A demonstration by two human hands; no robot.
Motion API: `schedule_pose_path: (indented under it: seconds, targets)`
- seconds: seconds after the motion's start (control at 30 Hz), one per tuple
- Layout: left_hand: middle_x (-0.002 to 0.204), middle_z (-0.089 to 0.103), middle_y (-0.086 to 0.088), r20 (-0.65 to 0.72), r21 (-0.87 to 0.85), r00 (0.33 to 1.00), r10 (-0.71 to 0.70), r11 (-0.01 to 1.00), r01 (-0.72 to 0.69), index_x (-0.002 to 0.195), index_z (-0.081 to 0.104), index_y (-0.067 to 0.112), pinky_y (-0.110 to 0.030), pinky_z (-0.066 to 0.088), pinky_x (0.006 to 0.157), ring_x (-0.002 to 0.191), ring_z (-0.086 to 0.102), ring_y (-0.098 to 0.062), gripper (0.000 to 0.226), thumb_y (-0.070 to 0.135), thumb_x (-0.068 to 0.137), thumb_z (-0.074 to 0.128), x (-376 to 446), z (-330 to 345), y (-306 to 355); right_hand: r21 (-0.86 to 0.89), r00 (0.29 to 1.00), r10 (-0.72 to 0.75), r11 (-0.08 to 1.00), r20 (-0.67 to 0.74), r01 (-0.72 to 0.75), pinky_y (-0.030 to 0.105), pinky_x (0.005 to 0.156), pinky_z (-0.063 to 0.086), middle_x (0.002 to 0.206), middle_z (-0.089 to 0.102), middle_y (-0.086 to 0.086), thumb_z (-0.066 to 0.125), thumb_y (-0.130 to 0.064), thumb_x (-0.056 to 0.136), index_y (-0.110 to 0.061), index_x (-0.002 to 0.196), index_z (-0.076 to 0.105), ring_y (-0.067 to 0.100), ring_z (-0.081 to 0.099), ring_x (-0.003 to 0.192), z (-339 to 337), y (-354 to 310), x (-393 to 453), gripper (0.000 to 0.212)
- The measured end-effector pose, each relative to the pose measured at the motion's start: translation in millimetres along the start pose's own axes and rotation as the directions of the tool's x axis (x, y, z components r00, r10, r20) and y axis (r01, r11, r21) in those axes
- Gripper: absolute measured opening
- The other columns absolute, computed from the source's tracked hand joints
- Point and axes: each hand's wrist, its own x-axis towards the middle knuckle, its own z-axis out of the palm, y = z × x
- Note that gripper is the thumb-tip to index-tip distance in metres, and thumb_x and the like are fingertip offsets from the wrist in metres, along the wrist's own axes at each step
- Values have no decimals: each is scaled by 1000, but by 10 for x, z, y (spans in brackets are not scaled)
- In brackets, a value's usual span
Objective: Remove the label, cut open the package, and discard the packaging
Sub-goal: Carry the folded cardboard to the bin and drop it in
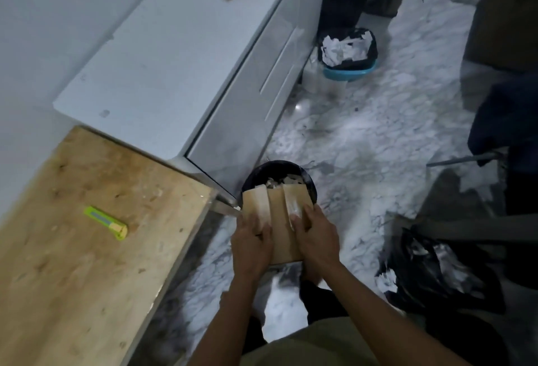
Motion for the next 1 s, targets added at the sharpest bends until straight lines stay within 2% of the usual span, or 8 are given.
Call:
schedule_pose_path:
  seconds: [0.1, 0.2, 0.3, 0.47, 0.63, 0.77, 0.9, 1.0]
  targets:
    - [125, 58, -16, 37, -16, 998, -43, 999, 44, 126, 58, 7, -30, 40, 79, 102, 63, -36, 35, 28, 99, 53, 195, 199, 64, -65, 999, 8, 998, 44, -5, 35, 102, 40, 155, 37, 5, 44, -48, 99, -16, 142, 47, 29, 48, 132, -24, 87, 248, 54]
    - [129, 58, -15, 74, -79, 991, -113, 990, 119, 127, 58, 4, -29, 39, 82, 110, 61, -36, 35, 23, 98, 55, 425, 457, -6, -123, 997, 41, 992, 65, -33, 38, 104, 39, 156, 36, 6, 42, -48, 99, -17, 140, 47, 30, 45, 133, 86, 215, 542, 52]
    - [125, 61, -14, 118, -127, 975, -188, 971, 202, 124, 59, 4, -19, 33, 79, 110, 62, -33, 31, 20, 97, 56, 683, 764, -178, -163, 990, 95, 984, 104, -78, 41, 106, 38, 158, 33, 7, 40, -48, 99, -19, 141, 45, 32, 43, 135, 325, 382, 864, 51]
    - [123, 64, -19, 157, -178, 948, -276, 937, 302, 126, 60, 1, -27, 41, 80, 108, 63, -35, 34, 15, 95, 59, 1183, 1296, -580, -195, 982, 120, 977, 149, -89, 44, 98, 45, 152, 39, 8, 39, -46, 99, -16, 137, 46, 36, 51, 125, 877, 697, 1465, 49]
    - [129, 61, -18, 178, -163, 937, -301, 930, 330, 127, 60, 0, -29, 41, 84, 115, 59, -36, 34, 15, 96, 57, 1748, 1828, -947, -192, 986, 105, 978, 131, -79, 40, 90, 47, 142, 48, 9, 41, -42, 100, -14, 127, 56, 35, 56, 117, 1426, 1046, 2073, 41]
    - [115, 66, -16, 187, -162, 932, -310, 926, 341, 119, 63, 3, -38, 53, 80, 103, 64, -35, 31, 23, 96, 56, 2122, 2166, -1183, -135, 992, 78, 989, 96, -65, 34, 75, 43, 120, 58, 12, 43, -42, 100, -9, 114, 62, 34, 60, 103, 1727, 1258, 2451, 40]
    - [103, 60, -9, 187, -165, 946, -266, 941, 297, 107, 63, 9, -26, 42, 70, 86, 57, -21, 21, 26, 100, 52, 2432, 2452, -1327, -105, 996, 61, 993, 70, -54, 33, 69, 39, 105, 60, 11, 40, -42, 101, -9, 101, 64, 33, 60, 93, 1940, 1408, 2801, 41]
    - [127, 58, -18, 167, -152, 966, -199, 962, 225, 127, 61, 8, -40, 49, 91, 111, 59, -35, 49, 43, 102, 39, 2662, 2622, -1470, -121, 998, 23, 993, 63, -15, 34, 70, 37, 104, 60, 15, 33, -39, 103, -7, 96, 60, 36, 59, 92, 2069, 1482, 3029, 42]
